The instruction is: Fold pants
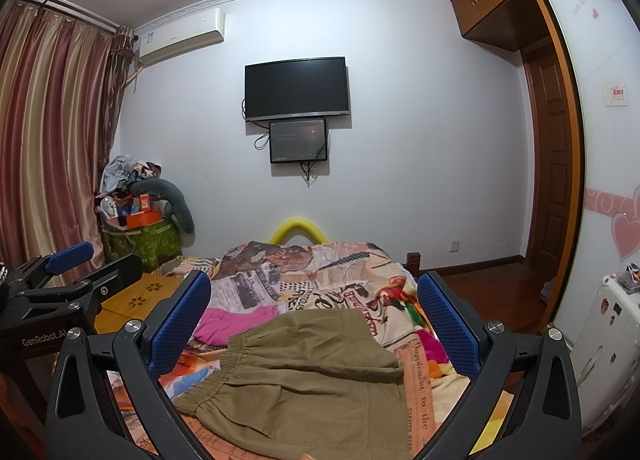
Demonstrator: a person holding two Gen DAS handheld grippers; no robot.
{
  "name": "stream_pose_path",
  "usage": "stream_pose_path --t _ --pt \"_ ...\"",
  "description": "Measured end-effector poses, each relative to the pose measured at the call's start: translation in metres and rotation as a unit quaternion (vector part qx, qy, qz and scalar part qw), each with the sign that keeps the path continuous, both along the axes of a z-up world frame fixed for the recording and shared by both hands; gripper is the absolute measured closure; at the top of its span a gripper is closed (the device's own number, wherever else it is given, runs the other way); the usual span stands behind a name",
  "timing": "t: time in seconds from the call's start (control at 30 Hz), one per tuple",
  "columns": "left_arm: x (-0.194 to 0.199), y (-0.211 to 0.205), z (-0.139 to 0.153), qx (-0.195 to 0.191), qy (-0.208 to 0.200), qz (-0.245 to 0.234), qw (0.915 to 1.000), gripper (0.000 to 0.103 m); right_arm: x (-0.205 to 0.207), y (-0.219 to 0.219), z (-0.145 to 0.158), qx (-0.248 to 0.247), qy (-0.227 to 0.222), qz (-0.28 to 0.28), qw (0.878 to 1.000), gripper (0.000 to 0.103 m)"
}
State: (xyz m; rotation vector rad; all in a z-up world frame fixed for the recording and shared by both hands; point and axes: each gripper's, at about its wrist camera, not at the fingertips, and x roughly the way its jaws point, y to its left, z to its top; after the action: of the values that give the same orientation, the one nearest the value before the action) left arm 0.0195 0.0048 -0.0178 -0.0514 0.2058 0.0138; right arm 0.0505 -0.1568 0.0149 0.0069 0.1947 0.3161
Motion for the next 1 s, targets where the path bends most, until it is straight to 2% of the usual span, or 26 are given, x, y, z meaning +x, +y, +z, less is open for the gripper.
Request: stream_pose_path --t 0.6,1.0 --pt "0.004 0.000 -0.001 0.001 0.005 0.001 1.0000 0.000 0.000 0.001 -0.003 0.000 0.002 -0.001 1.000 0.000" --pt "0.033 0.004 -0.010 0.000 0.030 0.006 0.9995 0.000 0.014 -0.002 -0.016 -0.006 0.016 -0.010 1.000 0.000"
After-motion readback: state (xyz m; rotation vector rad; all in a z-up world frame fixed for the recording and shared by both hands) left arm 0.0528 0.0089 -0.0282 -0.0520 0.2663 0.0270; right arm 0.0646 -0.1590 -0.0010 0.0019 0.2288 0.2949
